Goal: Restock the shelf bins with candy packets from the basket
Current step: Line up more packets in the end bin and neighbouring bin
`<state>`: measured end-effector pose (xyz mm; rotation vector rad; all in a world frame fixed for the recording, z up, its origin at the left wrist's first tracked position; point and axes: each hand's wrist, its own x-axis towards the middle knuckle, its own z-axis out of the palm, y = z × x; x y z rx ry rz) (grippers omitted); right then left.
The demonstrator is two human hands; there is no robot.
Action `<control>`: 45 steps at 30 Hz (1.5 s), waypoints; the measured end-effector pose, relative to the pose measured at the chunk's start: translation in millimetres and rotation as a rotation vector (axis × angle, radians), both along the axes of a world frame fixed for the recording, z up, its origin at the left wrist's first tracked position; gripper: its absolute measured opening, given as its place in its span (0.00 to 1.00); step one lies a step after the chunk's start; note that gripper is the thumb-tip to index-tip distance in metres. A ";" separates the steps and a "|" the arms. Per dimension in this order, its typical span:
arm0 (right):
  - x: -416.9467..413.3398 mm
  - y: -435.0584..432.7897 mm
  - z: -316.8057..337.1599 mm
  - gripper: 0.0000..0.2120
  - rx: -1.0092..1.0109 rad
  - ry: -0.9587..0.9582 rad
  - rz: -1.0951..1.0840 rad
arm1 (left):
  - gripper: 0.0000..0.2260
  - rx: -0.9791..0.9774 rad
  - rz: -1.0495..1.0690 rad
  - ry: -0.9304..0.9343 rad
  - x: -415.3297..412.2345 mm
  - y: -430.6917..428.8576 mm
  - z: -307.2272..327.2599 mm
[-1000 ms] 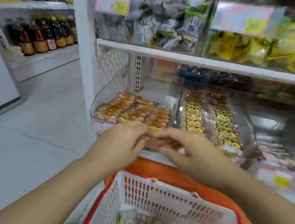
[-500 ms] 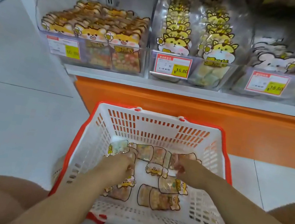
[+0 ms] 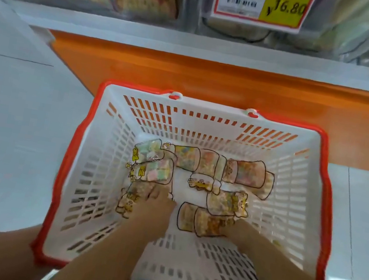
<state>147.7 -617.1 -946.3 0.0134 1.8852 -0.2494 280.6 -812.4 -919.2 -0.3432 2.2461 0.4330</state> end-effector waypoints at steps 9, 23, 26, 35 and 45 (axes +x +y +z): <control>7.5 5.6 -18.6 0.15 0.061 -0.001 -0.574 | 0.12 0.192 -0.027 0.018 -43.5 22.0 -40.8; -14.3 -3.3 -42.2 0.04 0.077 -0.125 -1.335 | 0.21 0.112 -0.009 -0.133 -70.2 54.1 -70.2; -17.2 -9.2 -38.7 0.05 0.056 -0.105 -1.387 | 0.13 0.230 0.131 -0.147 -70.5 60.6 -71.5; -33.9 -21.5 9.1 0.13 -0.106 -0.118 -1.331 | 0.17 0.161 0.131 -0.087 -73.4 22.2 -14.0; -9.2 -66.2 131.5 0.06 -0.666 -0.054 -1.238 | 0.13 0.179 0.399 0.158 -38.5 -47.3 119.1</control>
